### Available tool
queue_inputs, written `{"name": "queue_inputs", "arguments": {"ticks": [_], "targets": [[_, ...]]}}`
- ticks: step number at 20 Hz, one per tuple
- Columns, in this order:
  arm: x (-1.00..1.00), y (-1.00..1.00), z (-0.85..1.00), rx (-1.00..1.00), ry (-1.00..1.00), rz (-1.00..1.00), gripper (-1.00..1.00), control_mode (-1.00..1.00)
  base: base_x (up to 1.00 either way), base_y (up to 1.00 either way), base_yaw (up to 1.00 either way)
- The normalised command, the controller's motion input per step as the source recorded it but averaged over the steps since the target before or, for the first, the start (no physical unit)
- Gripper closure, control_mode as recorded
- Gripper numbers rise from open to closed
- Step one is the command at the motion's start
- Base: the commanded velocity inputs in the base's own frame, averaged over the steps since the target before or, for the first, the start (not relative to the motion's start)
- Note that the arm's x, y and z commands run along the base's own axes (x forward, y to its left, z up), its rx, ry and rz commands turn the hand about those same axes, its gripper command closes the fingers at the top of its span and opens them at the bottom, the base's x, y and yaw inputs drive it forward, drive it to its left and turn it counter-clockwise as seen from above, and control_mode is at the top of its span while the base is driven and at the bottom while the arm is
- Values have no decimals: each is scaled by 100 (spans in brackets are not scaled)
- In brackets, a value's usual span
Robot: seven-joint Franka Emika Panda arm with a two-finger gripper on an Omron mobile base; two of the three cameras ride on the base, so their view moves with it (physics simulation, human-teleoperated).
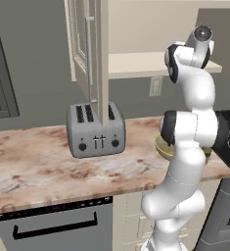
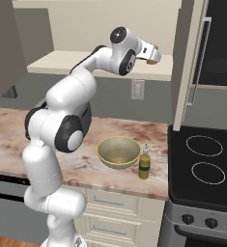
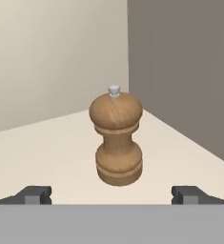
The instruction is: Retrieve the bottle and the shaker from the cabinet and place them next to the mixing bowl on the counter. Then add garlic from the fridge to the mixing bowl.
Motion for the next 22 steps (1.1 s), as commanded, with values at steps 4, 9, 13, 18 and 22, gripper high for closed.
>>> {"name": "queue_inputs", "arguments": {"ticks": [4, 9, 13, 18, 22], "targets": [[16, -3, 0, 0, 4, -1, -100, -100, 0, 0, 0], [9, -9, 0, 0, 4, 0, -100, -100, 0, 0, 0], [10, -10, 0, 0, 4, 0, -100, -100, 0, 0, 0], [9, -4, 0, 0, 2, 0, -100, -100, 0, 0, 0], [4, -1, -7, 0, 1, 0, -100, -100, 0, 0, 0]]}}
